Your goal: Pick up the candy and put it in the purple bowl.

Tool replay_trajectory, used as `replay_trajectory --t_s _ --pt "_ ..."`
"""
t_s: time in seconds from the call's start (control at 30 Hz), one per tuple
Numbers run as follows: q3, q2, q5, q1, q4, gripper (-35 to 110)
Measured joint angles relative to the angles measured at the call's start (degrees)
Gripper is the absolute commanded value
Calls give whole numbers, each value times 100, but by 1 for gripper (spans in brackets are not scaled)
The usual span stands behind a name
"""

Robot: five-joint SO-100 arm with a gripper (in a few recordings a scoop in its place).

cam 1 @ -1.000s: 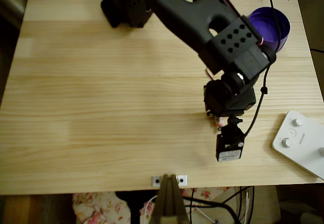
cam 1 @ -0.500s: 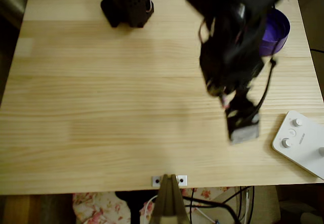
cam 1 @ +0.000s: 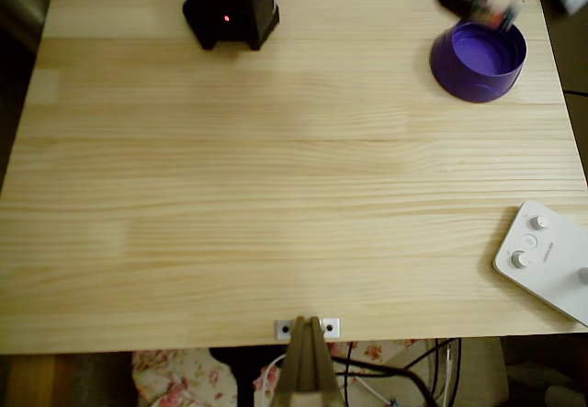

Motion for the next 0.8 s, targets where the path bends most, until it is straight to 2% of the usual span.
replay_trajectory --t_s 0.17,0.27,0.57,0.8 --pt "0 -35 -255 -1204 -492 -1" --pt "0 -536 -439 -1582 -791 -1" --pt "-853 -2558 -712 -1494 -1046 -1" --pt "-1406 -3410 -712 -1266 -1046 -1"
